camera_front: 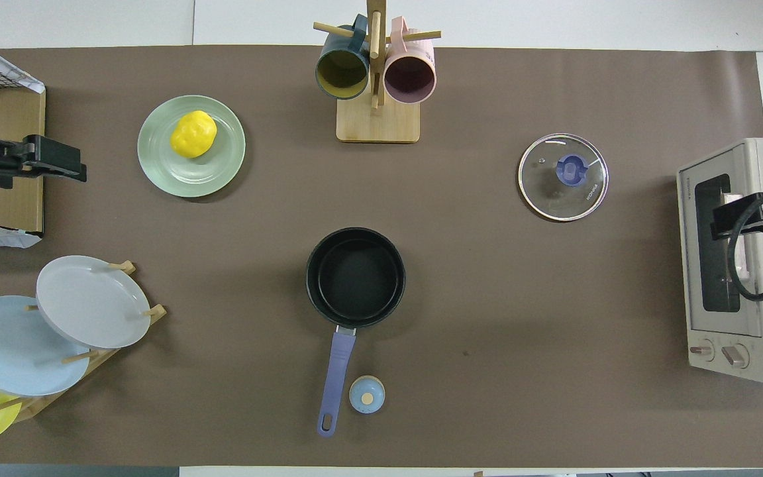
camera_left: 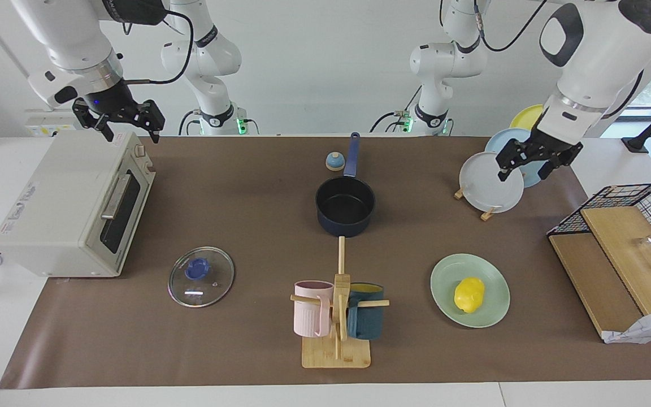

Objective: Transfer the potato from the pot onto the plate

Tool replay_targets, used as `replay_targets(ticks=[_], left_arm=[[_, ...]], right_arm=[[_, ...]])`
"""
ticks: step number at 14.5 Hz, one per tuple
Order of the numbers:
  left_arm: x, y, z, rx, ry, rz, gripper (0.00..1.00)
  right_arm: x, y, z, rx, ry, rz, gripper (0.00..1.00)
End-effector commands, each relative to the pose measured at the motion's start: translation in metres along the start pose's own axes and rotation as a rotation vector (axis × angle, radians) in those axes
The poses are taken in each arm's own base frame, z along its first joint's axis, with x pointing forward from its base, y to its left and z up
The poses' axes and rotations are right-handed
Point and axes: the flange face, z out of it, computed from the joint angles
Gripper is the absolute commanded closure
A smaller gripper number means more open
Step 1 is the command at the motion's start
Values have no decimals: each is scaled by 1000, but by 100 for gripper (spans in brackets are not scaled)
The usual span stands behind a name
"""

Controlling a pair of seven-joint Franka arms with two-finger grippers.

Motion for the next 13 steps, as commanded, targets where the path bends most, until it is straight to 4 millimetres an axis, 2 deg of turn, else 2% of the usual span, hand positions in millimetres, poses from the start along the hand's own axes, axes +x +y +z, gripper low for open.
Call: replay_targets(ticks=[1, 3, 5, 8, 10, 13], left_arm=[[-32, -1, -23, 33, -35, -12, 0], [-47, -3, -24, 36, -62, -11, 0], [-58, 0, -11, 39, -82, -7, 0], [-57, 2, -7, 37, -100, 13, 0], [-47, 3, -4, 35, -108, 13, 0], [-37, 4, -15, 28, -78, 12, 0]], right_arm=[[-3, 2, 0, 5, 12, 2, 0], [-3, 2, 0, 5, 12, 2, 0], [-3, 2, -1, 5, 14, 2, 0], [-5, 2, 0, 8, 7, 6, 0], [-3, 0, -1, 14, 17, 3, 0], [-2, -12, -10, 53, 39, -9, 0]])
